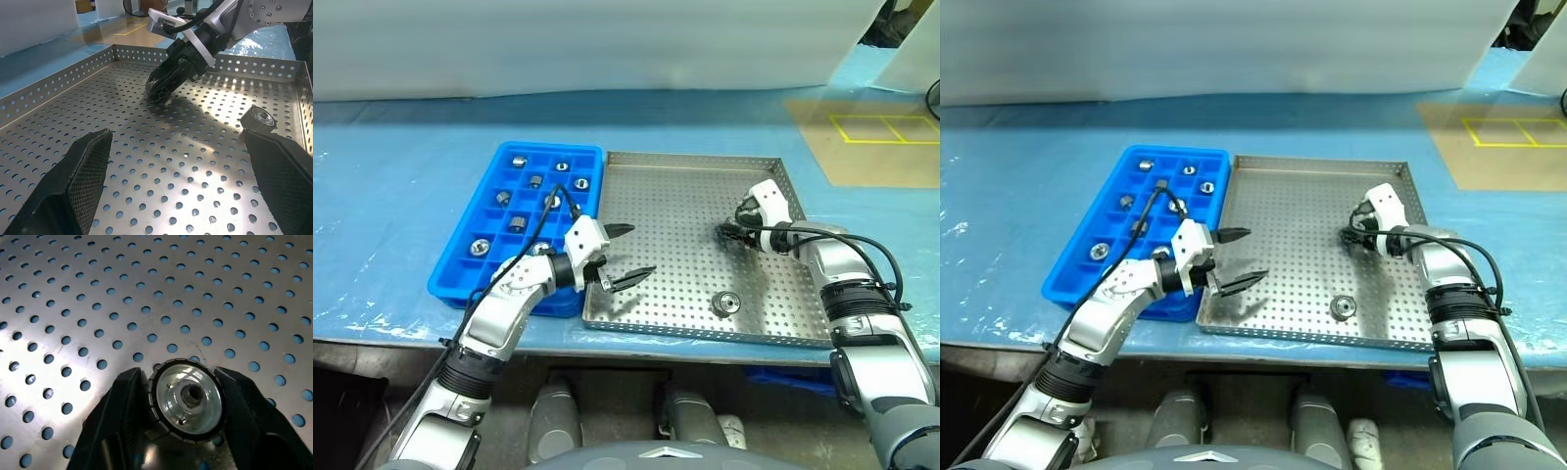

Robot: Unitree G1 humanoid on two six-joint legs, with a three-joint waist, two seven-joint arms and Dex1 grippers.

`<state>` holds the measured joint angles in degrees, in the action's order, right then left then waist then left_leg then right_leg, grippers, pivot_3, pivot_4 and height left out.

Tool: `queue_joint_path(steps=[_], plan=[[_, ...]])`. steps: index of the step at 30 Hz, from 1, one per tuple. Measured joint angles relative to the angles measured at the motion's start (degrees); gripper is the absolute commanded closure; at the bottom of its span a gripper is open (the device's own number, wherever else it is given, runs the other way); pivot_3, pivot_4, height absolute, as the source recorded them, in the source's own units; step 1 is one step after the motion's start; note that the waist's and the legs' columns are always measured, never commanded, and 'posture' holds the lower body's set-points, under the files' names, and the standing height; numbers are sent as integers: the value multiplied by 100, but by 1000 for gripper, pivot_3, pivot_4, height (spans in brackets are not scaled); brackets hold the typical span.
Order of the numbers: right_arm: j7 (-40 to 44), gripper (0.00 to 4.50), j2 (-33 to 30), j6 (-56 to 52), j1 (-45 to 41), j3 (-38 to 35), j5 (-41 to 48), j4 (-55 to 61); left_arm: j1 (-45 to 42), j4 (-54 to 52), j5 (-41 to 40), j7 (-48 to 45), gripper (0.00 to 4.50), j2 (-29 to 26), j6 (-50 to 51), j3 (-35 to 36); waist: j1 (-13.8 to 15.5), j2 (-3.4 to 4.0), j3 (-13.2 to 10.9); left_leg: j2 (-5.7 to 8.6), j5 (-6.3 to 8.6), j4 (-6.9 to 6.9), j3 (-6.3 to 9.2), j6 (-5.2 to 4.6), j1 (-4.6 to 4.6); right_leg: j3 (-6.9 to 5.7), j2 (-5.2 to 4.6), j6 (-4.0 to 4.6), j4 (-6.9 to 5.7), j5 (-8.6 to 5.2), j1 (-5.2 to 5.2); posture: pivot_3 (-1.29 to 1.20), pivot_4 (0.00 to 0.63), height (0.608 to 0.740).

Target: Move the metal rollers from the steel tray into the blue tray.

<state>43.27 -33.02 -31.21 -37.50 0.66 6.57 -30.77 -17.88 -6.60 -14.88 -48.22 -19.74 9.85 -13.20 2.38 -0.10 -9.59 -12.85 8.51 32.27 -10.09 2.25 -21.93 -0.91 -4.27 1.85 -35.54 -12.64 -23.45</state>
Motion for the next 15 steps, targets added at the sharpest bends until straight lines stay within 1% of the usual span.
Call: queue_joint_path(steps=[3,5,7,10,12,15], plan=[[107,2703,11,16,-7,64,-6,103,9,-65,0,40,0,-34,6,11,-6,1,0,-1,0,-6,-3,0,-11,0,2,1,4,0,-14,-67,150,740],[246,2703,159,-34,-9,83,69,466,54,-132,-4,116,0,-65,28,66,-12,2,-1,-1,-1,-7,-7,0,-27,5,3,1,-4,0,-40,-53,150,740],[407,2703,446,-137,-145,145,260,965,137,-223,-8,277,0,-69,88,198,-24,3,-2,-2,-2,-6,-10,1,-33,14,6,1,-14,0,-56,-22,150,740],[478,2703,839,-163,-594,279,371,1356,319,-447,2,544,0,-103,163,387,3,4,-2,-2,-3,-9,-10,3,-34,13,5,1,-15,0,-58,16,150,740],[469,2703,1142,-114,-917,334,418,1402,560,-624,17,706,0,-209,221,503,30,3,-2,-1,-2,-10,-9,3,-36,12,4,1,-12,0,-57,46,150,740],[442,2703,1608,-2,-1113,477,440,1332,887,-879,22,866,0,-291,348,629,104,3,-3,-1,-1,-13,-6,2,-51,4,2,1,-2,-1,-63,92,150,740]])
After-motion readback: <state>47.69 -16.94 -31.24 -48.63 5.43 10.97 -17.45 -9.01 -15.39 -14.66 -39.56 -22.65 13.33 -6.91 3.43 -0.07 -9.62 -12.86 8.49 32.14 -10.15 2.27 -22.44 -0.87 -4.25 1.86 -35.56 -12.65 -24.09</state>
